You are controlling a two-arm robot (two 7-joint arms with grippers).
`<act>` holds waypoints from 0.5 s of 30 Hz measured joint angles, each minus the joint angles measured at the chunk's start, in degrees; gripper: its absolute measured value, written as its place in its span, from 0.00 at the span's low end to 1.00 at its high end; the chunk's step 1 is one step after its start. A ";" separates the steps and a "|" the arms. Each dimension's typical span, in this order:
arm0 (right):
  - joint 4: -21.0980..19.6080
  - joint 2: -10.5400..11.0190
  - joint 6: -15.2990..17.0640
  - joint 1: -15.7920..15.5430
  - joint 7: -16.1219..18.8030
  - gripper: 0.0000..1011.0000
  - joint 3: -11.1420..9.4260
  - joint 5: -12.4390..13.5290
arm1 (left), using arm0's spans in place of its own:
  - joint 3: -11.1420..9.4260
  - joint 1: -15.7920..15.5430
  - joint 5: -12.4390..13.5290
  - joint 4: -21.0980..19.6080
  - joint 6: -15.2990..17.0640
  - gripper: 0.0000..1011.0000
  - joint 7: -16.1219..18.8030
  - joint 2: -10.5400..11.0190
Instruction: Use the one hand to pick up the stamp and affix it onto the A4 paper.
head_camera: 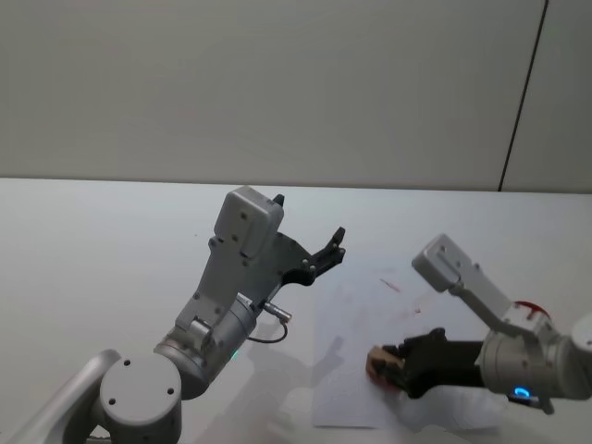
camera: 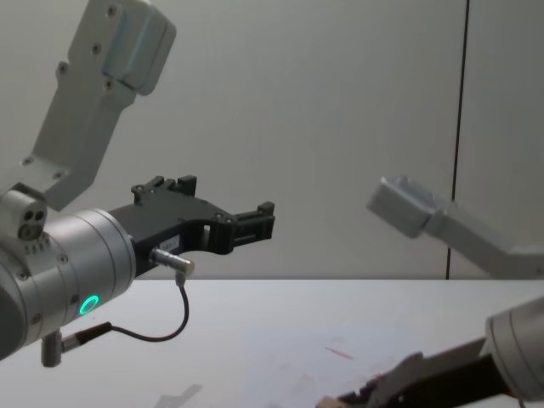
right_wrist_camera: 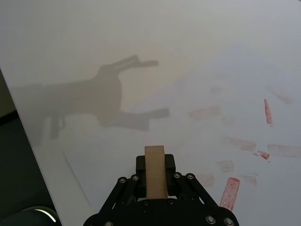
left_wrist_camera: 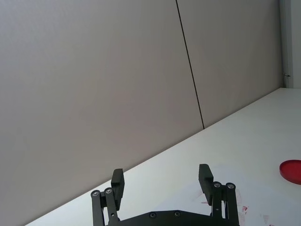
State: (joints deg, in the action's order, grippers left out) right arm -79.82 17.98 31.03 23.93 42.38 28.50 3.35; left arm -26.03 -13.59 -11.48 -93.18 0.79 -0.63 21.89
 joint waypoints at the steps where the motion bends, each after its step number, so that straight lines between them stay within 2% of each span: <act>1: 0.00 -0.05 -0.02 0.13 -0.07 0.21 -0.07 0.15 | 0.00 0.00 0.00 0.00 0.00 0.99 0.00 0.00; 15: -1.23 -0.79 0.49 2.15 -1.75 0.21 -1.45 3.59 | 0.00 0.00 0.00 0.00 0.00 0.99 0.00 0.00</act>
State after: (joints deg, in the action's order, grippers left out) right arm -81.05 17.19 31.52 26.08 40.64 27.04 6.94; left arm -26.02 -13.59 -11.48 -93.17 0.80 -0.63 21.89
